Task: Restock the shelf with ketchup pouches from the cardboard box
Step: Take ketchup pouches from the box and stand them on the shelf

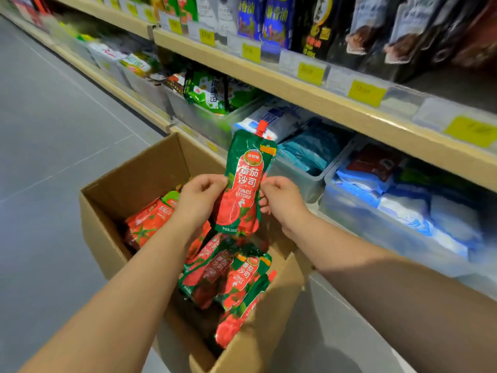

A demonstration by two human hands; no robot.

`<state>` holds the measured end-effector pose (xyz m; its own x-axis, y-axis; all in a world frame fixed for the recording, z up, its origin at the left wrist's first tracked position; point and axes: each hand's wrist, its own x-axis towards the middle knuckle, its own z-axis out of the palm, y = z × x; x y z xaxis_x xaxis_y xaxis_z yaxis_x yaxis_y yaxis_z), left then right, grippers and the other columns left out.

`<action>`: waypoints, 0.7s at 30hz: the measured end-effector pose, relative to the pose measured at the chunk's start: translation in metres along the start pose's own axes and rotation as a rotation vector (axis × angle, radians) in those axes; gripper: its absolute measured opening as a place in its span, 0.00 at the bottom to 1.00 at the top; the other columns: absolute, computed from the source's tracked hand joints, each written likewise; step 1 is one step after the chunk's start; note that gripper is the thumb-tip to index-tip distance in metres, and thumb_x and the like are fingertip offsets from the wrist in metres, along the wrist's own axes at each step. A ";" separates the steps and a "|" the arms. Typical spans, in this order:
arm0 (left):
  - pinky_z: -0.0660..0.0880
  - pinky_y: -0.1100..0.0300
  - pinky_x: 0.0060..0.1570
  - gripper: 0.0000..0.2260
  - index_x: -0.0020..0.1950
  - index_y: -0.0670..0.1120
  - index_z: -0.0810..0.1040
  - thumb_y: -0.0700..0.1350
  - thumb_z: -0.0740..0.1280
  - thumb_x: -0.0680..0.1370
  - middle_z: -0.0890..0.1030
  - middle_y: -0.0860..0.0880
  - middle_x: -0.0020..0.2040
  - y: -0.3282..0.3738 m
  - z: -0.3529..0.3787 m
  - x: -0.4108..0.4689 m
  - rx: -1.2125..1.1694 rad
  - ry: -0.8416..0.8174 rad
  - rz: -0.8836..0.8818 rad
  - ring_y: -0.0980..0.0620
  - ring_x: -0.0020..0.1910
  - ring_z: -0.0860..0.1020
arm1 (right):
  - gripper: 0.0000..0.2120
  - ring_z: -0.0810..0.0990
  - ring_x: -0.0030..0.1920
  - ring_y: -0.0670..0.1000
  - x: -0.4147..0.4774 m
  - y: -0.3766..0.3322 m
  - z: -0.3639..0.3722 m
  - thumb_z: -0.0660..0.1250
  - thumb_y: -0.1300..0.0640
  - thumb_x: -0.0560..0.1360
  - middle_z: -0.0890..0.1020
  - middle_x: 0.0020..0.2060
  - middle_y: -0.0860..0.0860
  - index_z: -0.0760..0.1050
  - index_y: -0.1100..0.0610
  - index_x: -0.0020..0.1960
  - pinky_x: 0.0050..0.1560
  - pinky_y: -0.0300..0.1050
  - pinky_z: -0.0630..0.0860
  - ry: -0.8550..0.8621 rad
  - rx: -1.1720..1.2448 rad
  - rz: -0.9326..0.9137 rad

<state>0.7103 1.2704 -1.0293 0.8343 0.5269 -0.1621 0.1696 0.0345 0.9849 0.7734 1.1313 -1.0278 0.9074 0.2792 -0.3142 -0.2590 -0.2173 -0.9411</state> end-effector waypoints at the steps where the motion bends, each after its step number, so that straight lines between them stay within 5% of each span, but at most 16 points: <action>1: 0.75 0.70 0.29 0.08 0.37 0.50 0.79 0.43 0.67 0.75 0.81 0.56 0.30 0.013 0.013 -0.001 0.016 -0.014 0.028 0.63 0.27 0.78 | 0.07 0.70 0.30 0.47 -0.003 -0.009 -0.013 0.57 0.58 0.79 0.72 0.32 0.50 0.72 0.59 0.48 0.28 0.37 0.70 0.036 -0.003 -0.031; 8: 0.73 0.55 0.38 0.11 0.33 0.49 0.72 0.50 0.67 0.75 0.76 0.49 0.32 0.109 0.119 -0.021 0.121 -0.229 0.201 0.52 0.32 0.73 | 0.08 0.70 0.32 0.45 -0.031 -0.073 -0.135 0.60 0.55 0.78 0.74 0.32 0.47 0.74 0.54 0.41 0.36 0.41 0.69 0.325 -0.058 -0.219; 11: 0.71 0.57 0.35 0.11 0.34 0.48 0.73 0.49 0.67 0.75 0.74 0.47 0.31 0.139 0.161 -0.034 0.111 -0.306 0.230 0.50 0.31 0.72 | 0.11 0.70 0.31 0.45 -0.048 -0.093 -0.180 0.61 0.56 0.78 0.73 0.30 0.47 0.72 0.51 0.36 0.33 0.41 0.67 0.428 -0.055 -0.255; 16: 0.70 0.59 0.35 0.11 0.32 0.49 0.74 0.48 0.69 0.73 0.75 0.48 0.31 0.189 0.228 -0.049 0.215 -0.353 0.393 0.52 0.31 0.72 | 0.08 0.69 0.29 0.45 -0.073 -0.119 -0.249 0.62 0.59 0.76 0.74 0.30 0.49 0.78 0.58 0.41 0.31 0.41 0.67 0.552 -0.007 -0.235; 21: 0.72 0.62 0.36 0.09 0.33 0.49 0.78 0.50 0.71 0.71 0.78 0.52 0.31 0.218 0.294 -0.063 0.231 -0.434 0.489 0.55 0.32 0.75 | 0.14 0.65 0.24 0.47 -0.088 -0.142 -0.316 0.61 0.64 0.74 0.70 0.25 0.51 0.70 0.56 0.30 0.23 0.39 0.61 0.645 0.067 -0.197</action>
<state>0.8487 0.9952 -0.8222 0.9696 0.0466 0.2400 -0.2122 -0.3275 0.9207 0.8352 0.8423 -0.8268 0.9504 -0.3106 -0.0180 -0.0694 -0.1550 -0.9855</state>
